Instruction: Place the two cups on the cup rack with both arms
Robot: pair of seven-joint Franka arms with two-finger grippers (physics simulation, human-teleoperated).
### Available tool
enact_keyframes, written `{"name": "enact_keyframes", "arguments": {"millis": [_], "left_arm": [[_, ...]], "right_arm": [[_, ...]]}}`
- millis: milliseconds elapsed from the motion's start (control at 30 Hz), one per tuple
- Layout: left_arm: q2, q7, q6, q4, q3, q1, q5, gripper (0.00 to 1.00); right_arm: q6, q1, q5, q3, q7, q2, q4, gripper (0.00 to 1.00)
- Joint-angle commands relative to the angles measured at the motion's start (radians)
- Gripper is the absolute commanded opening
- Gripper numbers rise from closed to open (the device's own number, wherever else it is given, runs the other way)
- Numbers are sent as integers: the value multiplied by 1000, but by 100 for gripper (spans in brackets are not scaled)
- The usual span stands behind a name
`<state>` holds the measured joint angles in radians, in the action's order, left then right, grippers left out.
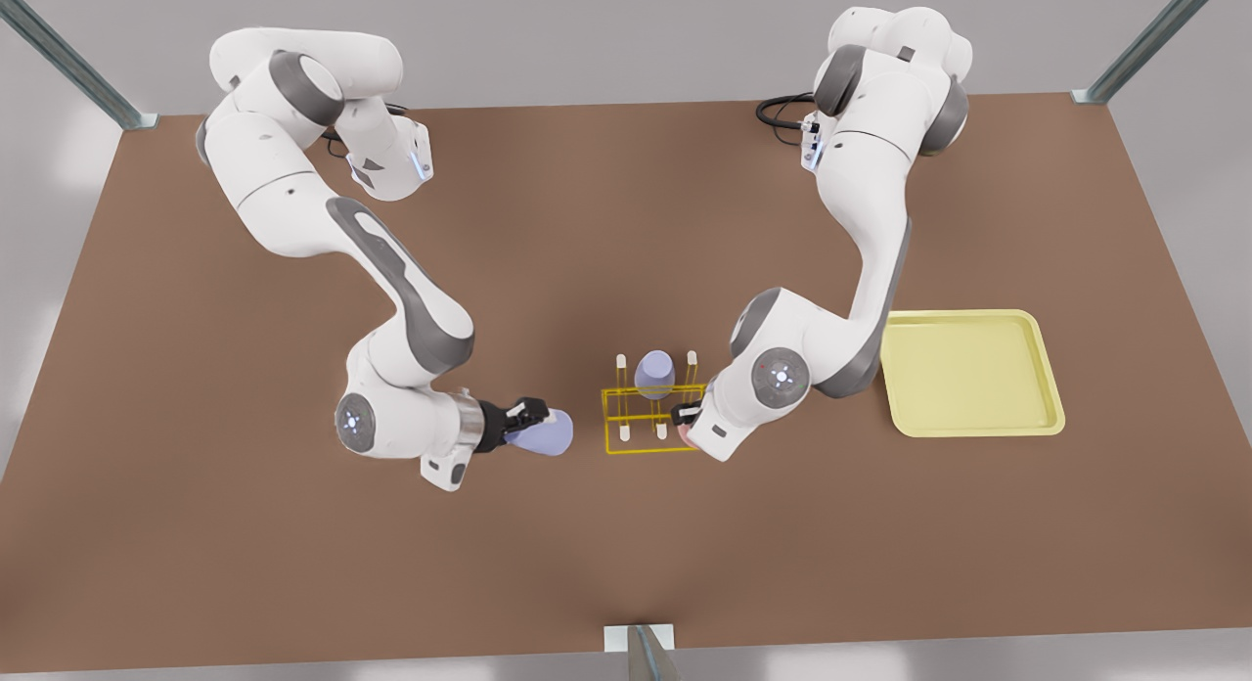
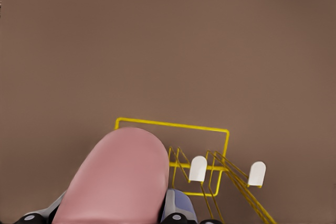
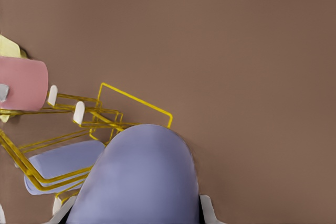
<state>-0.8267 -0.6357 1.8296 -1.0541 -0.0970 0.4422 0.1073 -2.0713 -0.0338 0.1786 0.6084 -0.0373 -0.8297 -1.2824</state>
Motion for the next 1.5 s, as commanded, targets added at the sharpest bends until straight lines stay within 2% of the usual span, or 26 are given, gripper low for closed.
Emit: {"name": "enact_keyframes", "arguments": {"millis": [0, 133, 400, 700, 800, 867, 900, 933, 967, 1033, 1467], "left_arm": [[1, -105, -12, -3, -1, 9, -49, 100], [3, -91, -23, -20, -1, 24, -52, 100], [17, -93, -127, -27, -1, 24, -60, 100], [24, -131, -104, 25, -17, 12, -52, 100], [132, -104, -162, 39, -17, -97, -52, 100], [196, 212, -388, 39, -18, -203, -90, 100], [239, 339, -421, 28, -15, -207, -161, 100], [435, 623, -317, -239, 23, -237, -187, 100], [561, 721, -179, -421, 77, -241, -186, 100], [560, 722, -231, -417, 83, -237, -186, 100], [549, 716, -227, -415, 105, -234, -184, 100]], "right_arm": [[-88, 37, 38, -1, 270, -32, 38, 81], [-110, 87, 42, -1, 312, -89, 133, 81], [-131, 126, 67, 2, 330, -86, 126, 81], [-131, 166, 59, -2, 327, -91, 114, 81], [-131, 180, 53, -9, 327, -94, 114, 81], [-131, 193, 50, -10, 327, -111, 123, 81], [-133, 196, 50, -10, 329, -111, 124, 81], [-133, 201, 50, -12, 329, -111, 124, 81], [-133, 201, 50, -12, 333, -111, 124, 100], [-133, 201, 50, -12, 340, -111, 127, 100], [-101, 186, 55, -13, 387, -109, 103, 100]]}}
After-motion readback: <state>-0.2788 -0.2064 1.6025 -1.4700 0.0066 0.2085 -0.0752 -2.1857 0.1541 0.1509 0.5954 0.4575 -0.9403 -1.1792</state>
